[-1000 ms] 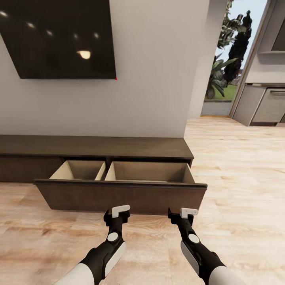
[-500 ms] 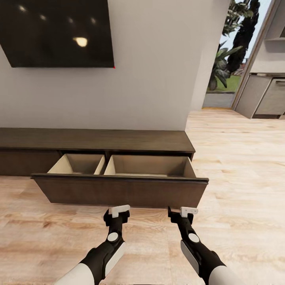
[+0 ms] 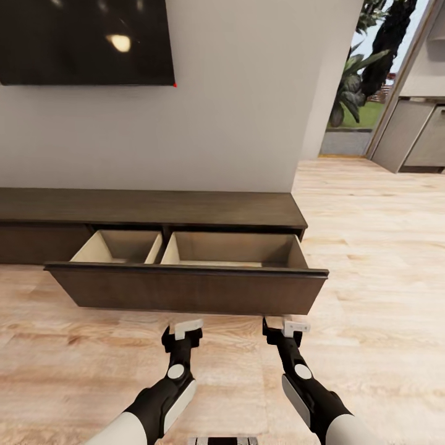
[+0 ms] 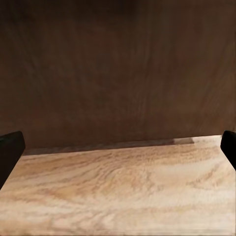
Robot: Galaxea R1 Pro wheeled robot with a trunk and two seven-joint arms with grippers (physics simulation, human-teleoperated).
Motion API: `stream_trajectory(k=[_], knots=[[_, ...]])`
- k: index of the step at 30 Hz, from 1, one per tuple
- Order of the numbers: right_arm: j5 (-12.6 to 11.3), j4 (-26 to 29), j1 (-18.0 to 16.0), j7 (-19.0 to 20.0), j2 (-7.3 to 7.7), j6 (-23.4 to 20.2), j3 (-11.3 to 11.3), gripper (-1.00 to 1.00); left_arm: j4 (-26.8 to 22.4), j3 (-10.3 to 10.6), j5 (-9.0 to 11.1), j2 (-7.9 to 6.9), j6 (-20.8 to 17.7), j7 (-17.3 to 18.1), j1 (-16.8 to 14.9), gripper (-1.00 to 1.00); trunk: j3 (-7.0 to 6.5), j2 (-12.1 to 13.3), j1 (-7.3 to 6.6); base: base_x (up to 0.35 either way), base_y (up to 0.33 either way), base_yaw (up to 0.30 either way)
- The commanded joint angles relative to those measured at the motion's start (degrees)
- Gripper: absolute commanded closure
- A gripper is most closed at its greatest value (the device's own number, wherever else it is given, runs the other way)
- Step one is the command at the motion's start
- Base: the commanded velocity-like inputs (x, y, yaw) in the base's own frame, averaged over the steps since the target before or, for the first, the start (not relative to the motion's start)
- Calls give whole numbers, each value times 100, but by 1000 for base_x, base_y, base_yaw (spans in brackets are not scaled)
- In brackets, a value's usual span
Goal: Place each of the two pumpkins and all three candles from the living room inside a cabinet in the living room (use any cabinet), then make sure every cabinet is closed, and position the cauldron so it is next to a table in the living room.
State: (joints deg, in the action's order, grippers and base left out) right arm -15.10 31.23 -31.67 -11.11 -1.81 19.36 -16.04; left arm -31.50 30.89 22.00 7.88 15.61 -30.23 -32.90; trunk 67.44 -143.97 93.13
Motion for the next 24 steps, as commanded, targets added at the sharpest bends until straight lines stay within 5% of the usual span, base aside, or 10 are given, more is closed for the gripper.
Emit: stream_trajectory(k=[1, 13, 24], knots=[[-54, -3, -6, -41, 6, 18, -48, -100, 3, 65, 62, -5, 37, -36, -7, -100, 27, -4, 1, 0, 0, 0], [-57, -3, -6, -52, 6, 15, -48, -100, 2, 101, 69, 2, 18, -36, -13, -100, 49, -5, 4, 9, 0, 0], [-63, -3, -6, -56, 6, -6, -46, -100, 3, 101, 75, 3, 14, -36, -15, -100, 49, -5, 4, 230, 0, 0]])
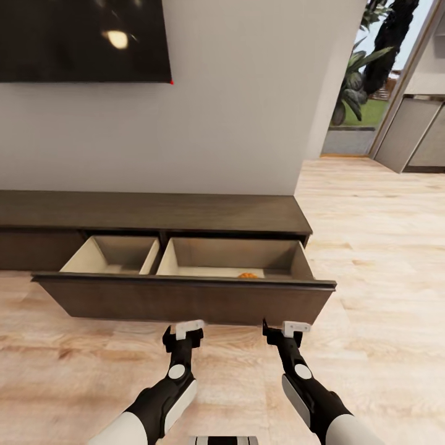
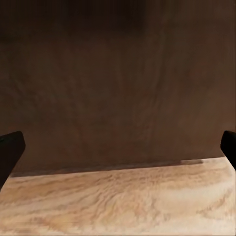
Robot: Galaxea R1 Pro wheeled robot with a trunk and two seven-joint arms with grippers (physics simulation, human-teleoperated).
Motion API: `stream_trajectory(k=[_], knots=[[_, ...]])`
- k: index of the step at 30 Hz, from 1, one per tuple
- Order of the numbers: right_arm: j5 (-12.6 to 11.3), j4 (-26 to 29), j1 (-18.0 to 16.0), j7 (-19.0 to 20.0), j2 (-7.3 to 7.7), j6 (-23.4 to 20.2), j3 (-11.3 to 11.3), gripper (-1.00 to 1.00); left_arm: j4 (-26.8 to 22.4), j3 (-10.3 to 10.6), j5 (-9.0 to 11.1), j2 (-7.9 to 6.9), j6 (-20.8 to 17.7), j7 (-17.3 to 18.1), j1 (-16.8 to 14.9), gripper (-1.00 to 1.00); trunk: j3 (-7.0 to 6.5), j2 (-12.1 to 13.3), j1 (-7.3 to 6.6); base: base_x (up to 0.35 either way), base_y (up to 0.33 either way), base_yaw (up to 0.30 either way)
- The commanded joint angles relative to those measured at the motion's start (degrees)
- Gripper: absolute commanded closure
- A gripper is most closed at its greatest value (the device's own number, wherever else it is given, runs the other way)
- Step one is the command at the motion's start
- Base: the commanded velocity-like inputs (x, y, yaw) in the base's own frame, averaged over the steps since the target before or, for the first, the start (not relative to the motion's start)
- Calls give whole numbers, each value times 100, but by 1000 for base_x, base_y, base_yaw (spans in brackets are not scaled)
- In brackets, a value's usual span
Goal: Place each of the two pumpkins and all three candles from the living room inside a cabinet in the living room (use any cabinet), then make sure every cabinet is closed, and position the cauldron so it is next to a table in the living room.
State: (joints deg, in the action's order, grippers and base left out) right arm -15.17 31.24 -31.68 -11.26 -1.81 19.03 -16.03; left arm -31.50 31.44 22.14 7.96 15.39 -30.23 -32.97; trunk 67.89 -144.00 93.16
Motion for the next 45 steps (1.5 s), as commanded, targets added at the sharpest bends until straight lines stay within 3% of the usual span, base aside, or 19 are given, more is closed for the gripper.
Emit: stream_trajectory(k=[1, 13, 24, 27, 33, 39, 45], knots=[[-56, -7, -5, -42, 6, 25, -49, -100, 3, 48, 61, -5, 36, -35, -7, -100, 4, -2, 1, 275, 0, 0], [-49, -12, -5, -43, 6, 22, -48, -100, 3, 50, 65, -6, 48, -35, -7, -100, 4, -2, 1, 288, 0, 0], [-47, -12, -5, -43, 6, 22, -50, -100, 0, 80, 62, -9, 52, -35, -5, -100, 4, -2, 1, 16, 0, 0], [-47, -12, -5, -42, 6, 22, -50, -100, 1, 81, 62, -6, 52, -35, -7, -100, 71, -6, 9, 0, 0, 0], [-47, -12, -5, -37, 6, 22, -50, -100, -5, 81, 62, -6, 52, -35, -7, -100, 71, -6, 9, 0, 0, 0], [-47, -12, -5, -35, 6, 22, -50, -100, 3, 81, 64, -6, 48, -36, -6, -100, 204, -14, 25, 0, 0, 0], [-47, -12, -5, -34, 6, 22, -50, -100, 3, 81, 63, -9, 50, -36, -7, -100, 204, -14, 25, 0, 0, 0]])
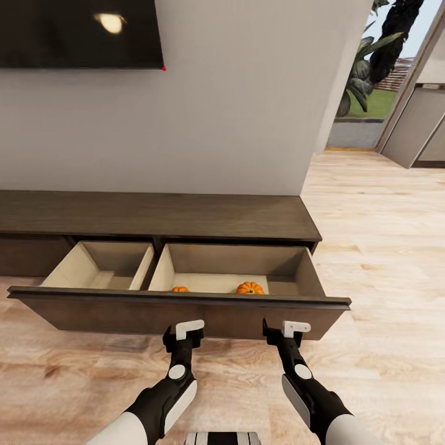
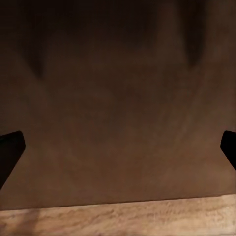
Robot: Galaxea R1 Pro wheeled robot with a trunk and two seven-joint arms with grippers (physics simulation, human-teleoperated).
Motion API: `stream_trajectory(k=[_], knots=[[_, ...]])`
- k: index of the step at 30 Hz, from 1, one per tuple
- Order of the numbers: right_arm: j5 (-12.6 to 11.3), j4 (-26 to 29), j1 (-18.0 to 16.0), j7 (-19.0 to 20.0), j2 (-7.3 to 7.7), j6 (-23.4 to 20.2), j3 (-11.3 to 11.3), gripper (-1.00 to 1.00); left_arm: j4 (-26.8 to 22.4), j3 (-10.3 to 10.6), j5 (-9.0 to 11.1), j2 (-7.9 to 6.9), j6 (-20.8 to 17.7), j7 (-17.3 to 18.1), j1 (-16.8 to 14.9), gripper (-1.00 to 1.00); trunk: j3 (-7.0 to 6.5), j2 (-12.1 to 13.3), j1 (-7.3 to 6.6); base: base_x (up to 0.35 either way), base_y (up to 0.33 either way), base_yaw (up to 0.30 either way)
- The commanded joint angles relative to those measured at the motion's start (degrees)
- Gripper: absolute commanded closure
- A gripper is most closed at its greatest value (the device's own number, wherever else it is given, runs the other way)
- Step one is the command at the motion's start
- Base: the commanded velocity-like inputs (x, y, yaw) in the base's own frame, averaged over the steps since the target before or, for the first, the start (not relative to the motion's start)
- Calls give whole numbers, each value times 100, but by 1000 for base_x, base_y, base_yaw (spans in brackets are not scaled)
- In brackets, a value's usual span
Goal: Place each of the two pumpkins and all three candles from the living room inside a cabinet in the living room (use any cabinet), then make sure every cabinet is closed, and position the cauldron so it is next to a table in the living room.
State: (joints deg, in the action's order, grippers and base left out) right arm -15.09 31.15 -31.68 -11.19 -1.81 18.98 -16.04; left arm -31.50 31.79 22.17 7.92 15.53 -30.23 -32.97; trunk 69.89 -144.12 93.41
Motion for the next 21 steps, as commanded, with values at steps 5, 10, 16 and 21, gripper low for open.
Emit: stream_trajectory(k=[5, 10, 16, 21], knots=[[-56, -4, -5, -41, 6, 27, -48, -100, 3, 46, 52, -2, 30, -39, -7, -100, 4, -2, -1, 116, 0, 0], [-56, -4, -5, -41, 6, 27, -48, -100, 3, 46, 50, -3, 29, -43, -7, -100, 4, -2, -1, 206, 0, 0], [-56, -4, -5, -41, 6, 27, -48, -100, 3, 46, 50, -1, 29, -44, -6, -100, 4, -2, -1, 208, 0, 0], [-56, -8, -5, -41, 6, 27, -48, -100, 3, 46, 50, -1, 29, -44, -7, -100, 4, -2, -1, 286, 0, 0]])
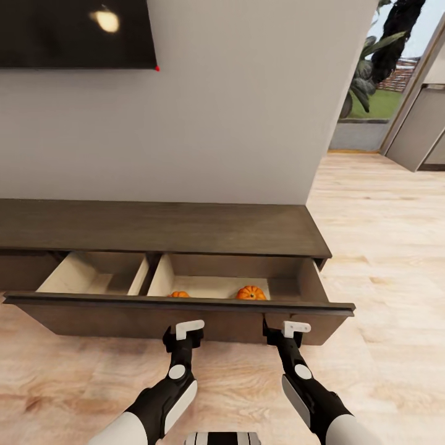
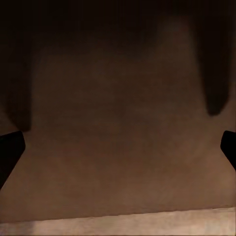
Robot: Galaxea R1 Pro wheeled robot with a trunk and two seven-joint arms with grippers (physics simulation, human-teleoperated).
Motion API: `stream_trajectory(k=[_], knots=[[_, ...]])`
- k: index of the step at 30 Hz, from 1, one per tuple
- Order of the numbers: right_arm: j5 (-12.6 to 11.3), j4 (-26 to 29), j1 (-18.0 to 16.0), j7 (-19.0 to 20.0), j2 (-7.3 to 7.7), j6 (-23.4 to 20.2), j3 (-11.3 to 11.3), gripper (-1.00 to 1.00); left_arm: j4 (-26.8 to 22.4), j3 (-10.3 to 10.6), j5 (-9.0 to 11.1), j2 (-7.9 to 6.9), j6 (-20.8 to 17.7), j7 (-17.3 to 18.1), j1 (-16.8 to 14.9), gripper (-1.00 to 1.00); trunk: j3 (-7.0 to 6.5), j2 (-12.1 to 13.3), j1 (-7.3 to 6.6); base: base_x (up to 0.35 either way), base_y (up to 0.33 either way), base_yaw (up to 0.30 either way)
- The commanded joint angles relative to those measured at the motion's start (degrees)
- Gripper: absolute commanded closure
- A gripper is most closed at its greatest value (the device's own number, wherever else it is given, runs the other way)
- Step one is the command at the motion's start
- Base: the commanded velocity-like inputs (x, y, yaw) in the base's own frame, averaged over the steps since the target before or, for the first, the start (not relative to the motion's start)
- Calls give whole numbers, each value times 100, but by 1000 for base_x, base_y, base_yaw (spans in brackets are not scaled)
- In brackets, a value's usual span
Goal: Place each of the two pumpkins and all three candles from the living room inside a cabinet in the living room (use any cabinet), then make sure every cabinet is closed, and position the cauldron so it is next to a table in the living room.
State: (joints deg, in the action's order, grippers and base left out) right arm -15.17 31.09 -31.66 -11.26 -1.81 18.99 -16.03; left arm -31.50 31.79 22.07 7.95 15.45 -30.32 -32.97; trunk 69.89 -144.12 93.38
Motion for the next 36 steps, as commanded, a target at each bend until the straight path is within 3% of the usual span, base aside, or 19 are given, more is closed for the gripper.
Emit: stream_trajectory(k=[1, 19, 36], knots=[[-48, -2, -7, -35, 5, 26, -50, -100, 4, 47, 60, -4, 37, -35, -7, -100, 4, -2, 2, 299, 0, 0], [-57, -1, -7, -35, 5, 25, -50, -100, -4, 47, 60, -4, 37, -35, -7, -100, 4, -2, 2, 276, 0, 0], [-57, -4, -7, -35, 5, 18, -50, -100, -66, 47, 60, -5, 37, -44, -6, -100, 4, -2, 2, 106, 8, 0]])
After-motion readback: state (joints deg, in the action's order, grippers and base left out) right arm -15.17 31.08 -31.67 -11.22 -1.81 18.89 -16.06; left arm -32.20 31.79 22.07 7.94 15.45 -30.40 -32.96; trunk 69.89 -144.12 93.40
